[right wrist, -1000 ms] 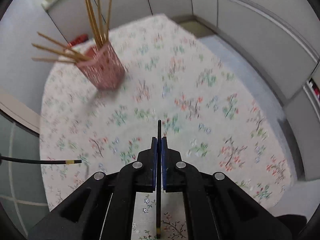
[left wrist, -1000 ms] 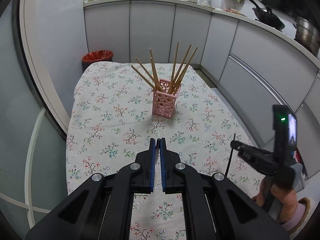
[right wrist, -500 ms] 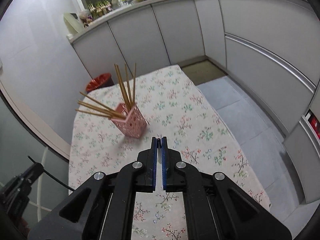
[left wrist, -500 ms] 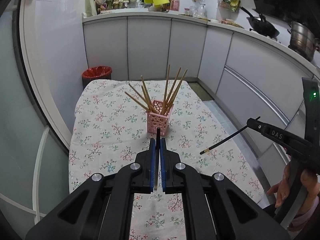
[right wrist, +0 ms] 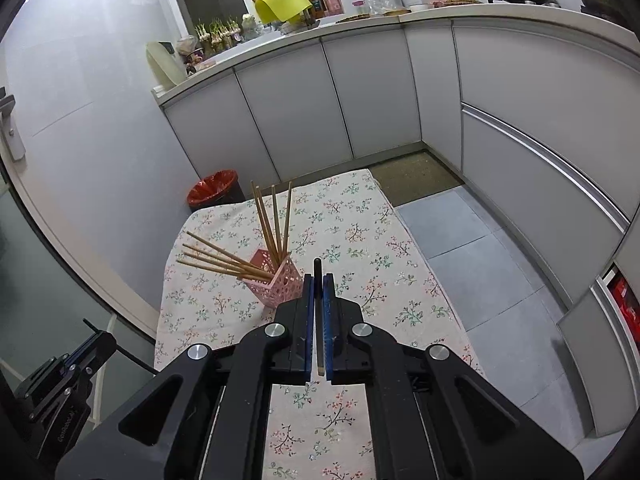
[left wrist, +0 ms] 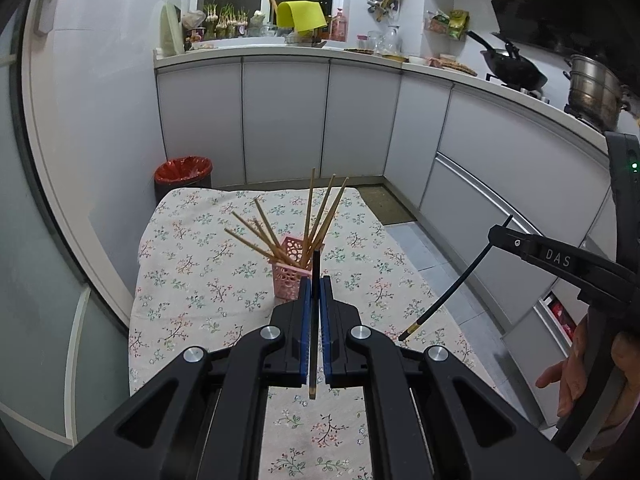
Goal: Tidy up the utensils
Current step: 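Lift both black chopsticks and carry them above the pink holder, then open both grippers to drop the black chopsticks into the pink holder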
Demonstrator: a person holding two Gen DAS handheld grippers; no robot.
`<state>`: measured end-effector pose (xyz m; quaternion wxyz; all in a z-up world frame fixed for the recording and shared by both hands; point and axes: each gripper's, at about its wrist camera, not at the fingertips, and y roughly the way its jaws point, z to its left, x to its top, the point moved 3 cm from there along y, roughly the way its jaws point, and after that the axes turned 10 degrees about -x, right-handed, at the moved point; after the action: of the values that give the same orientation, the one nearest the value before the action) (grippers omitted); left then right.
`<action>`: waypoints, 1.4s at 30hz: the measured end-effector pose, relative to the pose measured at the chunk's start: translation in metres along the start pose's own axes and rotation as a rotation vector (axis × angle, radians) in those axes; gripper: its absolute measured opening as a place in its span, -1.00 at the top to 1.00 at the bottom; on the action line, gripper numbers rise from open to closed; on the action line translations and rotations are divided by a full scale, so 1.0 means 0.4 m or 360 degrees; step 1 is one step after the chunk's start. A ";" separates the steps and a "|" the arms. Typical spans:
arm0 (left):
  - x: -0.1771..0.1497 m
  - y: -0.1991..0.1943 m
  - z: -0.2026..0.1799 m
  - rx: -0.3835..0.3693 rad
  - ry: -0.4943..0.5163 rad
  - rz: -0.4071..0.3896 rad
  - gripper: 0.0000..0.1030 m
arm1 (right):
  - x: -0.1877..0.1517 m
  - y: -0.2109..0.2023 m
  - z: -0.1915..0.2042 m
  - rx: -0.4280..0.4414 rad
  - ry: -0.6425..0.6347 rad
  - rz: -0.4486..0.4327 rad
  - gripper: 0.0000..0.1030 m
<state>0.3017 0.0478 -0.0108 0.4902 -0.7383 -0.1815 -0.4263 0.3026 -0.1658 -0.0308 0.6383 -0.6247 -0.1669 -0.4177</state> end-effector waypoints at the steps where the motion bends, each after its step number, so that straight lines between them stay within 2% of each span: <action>1: 0.009 0.002 -0.003 -0.0006 0.0004 -0.0005 0.91 | 0.005 -0.004 -0.004 -0.0005 0.0003 -0.0014 0.94; 5: 0.074 0.019 -0.012 -0.0021 0.0018 -0.0030 0.91 | 0.039 -0.011 -0.014 0.0004 0.0008 -0.0043 0.94; 11: 0.211 0.066 0.000 -0.0018 0.0013 -0.0135 0.91 | 0.105 -0.013 -0.009 0.0030 0.0010 -0.0126 0.94; 17: 0.317 0.201 0.053 0.0031 -0.0012 -0.0170 0.91 | 0.176 0.039 0.006 0.0074 0.0024 -0.0156 0.94; 23: 0.309 0.371 0.133 0.0110 -0.0069 -0.0098 0.91 | 0.212 0.117 0.037 0.0098 -0.0008 -0.0156 0.94; 25: 0.281 0.431 0.159 0.0099 -0.0094 -0.0083 0.87 | 0.217 0.153 0.052 0.0106 -0.0015 -0.0142 0.94; 27: 0.263 0.448 0.186 0.0086 -0.0169 -0.0058 0.87 | 0.221 0.182 0.068 0.0121 -0.0013 -0.0117 0.94; 29: 0.260 0.418 0.203 0.0058 -0.0196 -0.0145 0.87 | 0.225 0.201 0.085 0.0141 -0.0017 -0.0104 0.94; 31: 0.267 0.377 0.211 0.0089 -0.0180 -0.0220 0.84 | 0.227 0.206 0.108 0.0158 -0.0034 -0.0116 0.94; 33: 0.273 0.342 0.219 0.0102 -0.0177 -0.0266 0.58 | 0.229 0.202 0.129 0.0186 -0.0046 -0.0130 0.94; 35: 0.276 0.301 0.230 0.0112 -0.0194 -0.0326 0.43 | 0.235 0.198 0.151 0.0211 -0.0049 -0.0144 0.94; 42: 0.263 0.231 0.265 0.0146 -0.0208 -0.0400 0.33 | 0.239 0.201 0.234 0.0225 -0.0112 -0.0173 0.94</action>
<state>0.4731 0.0833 0.0050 0.4532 -0.7128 -0.3233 -0.4266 0.4481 -0.1195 0.0020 0.6510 -0.5823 -0.2521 -0.4167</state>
